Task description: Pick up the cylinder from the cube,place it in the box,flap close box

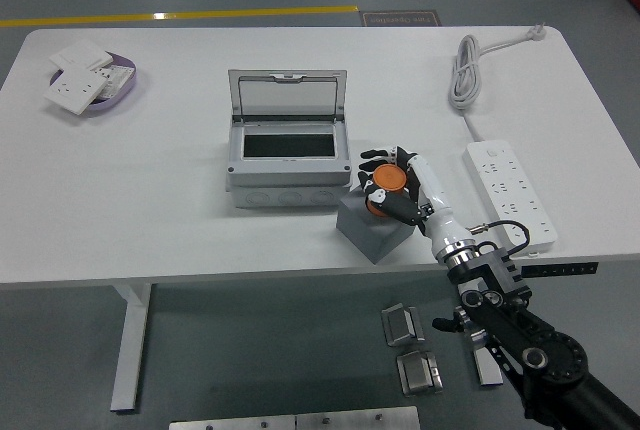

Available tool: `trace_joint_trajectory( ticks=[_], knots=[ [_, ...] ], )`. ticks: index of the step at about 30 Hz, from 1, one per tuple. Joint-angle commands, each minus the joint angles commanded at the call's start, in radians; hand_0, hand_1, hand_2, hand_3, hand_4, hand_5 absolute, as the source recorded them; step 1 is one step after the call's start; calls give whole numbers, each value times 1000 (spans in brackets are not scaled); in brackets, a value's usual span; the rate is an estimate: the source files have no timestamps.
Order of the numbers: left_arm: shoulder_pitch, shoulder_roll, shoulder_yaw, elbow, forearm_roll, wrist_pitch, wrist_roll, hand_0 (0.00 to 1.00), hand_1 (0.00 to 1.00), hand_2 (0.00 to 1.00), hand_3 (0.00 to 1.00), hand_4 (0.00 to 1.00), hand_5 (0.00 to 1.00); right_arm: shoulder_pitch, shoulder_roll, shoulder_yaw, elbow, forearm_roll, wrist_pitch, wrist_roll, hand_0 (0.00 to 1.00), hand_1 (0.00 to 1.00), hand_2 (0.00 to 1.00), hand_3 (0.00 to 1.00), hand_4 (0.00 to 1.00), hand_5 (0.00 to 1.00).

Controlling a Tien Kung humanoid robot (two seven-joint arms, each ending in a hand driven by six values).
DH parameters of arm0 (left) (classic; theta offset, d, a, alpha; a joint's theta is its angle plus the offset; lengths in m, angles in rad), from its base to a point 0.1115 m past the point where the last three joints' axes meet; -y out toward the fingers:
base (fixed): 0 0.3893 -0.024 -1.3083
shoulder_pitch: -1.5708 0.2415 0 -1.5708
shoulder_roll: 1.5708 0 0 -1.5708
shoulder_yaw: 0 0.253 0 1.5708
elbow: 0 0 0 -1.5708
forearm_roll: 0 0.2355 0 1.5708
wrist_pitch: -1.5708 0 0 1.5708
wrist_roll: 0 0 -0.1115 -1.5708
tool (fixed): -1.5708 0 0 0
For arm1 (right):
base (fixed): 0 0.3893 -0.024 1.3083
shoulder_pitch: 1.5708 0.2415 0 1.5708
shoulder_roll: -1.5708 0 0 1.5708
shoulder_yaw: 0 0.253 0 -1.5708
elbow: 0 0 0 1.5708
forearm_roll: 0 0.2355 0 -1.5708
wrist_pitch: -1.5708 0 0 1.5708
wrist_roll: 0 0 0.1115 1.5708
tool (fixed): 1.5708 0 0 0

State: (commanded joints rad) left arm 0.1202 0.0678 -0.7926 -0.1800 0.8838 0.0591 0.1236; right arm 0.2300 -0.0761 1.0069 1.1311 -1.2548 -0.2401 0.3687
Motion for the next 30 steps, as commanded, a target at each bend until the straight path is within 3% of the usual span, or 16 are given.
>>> trace_joint_trajectory(
  ticks=[3,4,15,16,21,22,27,28,30],
  knots=[
    [-1,0,-1,0,0,0,0,585,621,530,585,605,180,0,0,0,-1,0,-1,0,706,624,530,574,471,2],
    [-2,1,-2,0,1,0,-1,585,621,531,585,606,181,0,0,-1,-1,0,-1,-1,722,619,522,548,405,2],
    [-4,1,2,0,-5,-1,-7,585,624,531,584,610,186,2,1,-4,0,6,-9,-2,683,614,513,535,404,2],
    [-4,1,3,0,-6,-1,-8,585,624,531,583,610,187,2,1,-4,2,6,-11,-3,628,598,497,509,181,2],
    [-5,0,1,0,-6,-1,-10,585,624,531,583,610,187,6,0,-3,11,-1,-19,-9,628,598,497,509,181,2],
    [-5,0,0,0,-6,0,-10,585,627,533,583,613,188,7,0,-3,13,-2,-21,-9,556,561,468,459,2,2],
    [-6,0,-4,0,-2,0,-10,585,627,533,583,613,188,18,-6,0,21,-7,-27,-9,556,561,468,459,2,2],
    [-6,0,-5,0,0,0,-9,585,628,535,587,618,195,22,-8,0,25,-8,-29,-10,478,509,433,360,2,2],
    [-6,1,-7,0,3,0,-8,585,628,535,587,618,195,32,-13,-1,34,-13,-38,-13,478,509,433,360,2,2]
  ],
)
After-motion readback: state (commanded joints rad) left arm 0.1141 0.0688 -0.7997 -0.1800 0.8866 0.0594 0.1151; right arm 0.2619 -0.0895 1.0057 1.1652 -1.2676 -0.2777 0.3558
